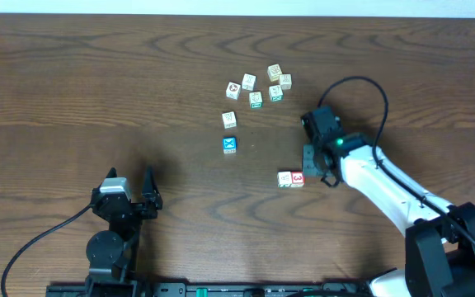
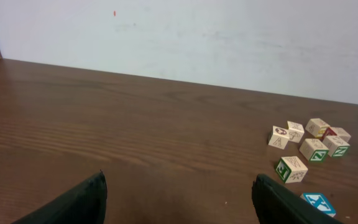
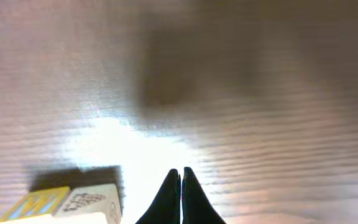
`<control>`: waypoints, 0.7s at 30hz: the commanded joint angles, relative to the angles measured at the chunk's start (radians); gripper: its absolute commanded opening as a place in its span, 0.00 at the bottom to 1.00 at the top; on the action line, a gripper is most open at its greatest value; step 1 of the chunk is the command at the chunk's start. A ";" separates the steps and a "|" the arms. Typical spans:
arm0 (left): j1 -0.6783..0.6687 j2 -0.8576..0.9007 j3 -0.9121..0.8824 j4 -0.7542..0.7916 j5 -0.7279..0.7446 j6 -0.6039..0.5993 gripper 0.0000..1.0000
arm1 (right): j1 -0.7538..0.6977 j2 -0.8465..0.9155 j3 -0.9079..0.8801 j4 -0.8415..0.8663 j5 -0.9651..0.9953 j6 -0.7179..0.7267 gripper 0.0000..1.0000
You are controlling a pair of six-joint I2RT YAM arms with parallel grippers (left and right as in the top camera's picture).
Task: Lift 4 blocks
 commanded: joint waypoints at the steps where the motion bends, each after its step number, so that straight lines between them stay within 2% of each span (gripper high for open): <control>1: 0.006 -0.006 -0.016 -0.042 -0.030 -0.001 0.75 | -0.008 0.001 0.100 -0.063 0.066 -0.011 0.01; 8: 0.006 -0.006 -0.016 -0.042 -0.030 -0.001 0.75 | 0.000 0.001 0.232 -0.140 0.032 -0.019 0.02; 14: 0.006 -0.006 -0.016 -0.042 -0.030 -0.001 0.75 | 0.023 0.001 0.328 -0.116 -0.069 -0.032 0.24; 17: 0.006 -0.006 -0.016 -0.042 -0.030 -0.001 0.75 | 0.041 0.001 0.356 -0.091 -0.076 -0.037 0.41; 21: 0.006 -0.006 -0.016 -0.042 -0.030 -0.001 0.75 | 0.064 0.002 0.356 -0.049 -0.075 -0.056 0.52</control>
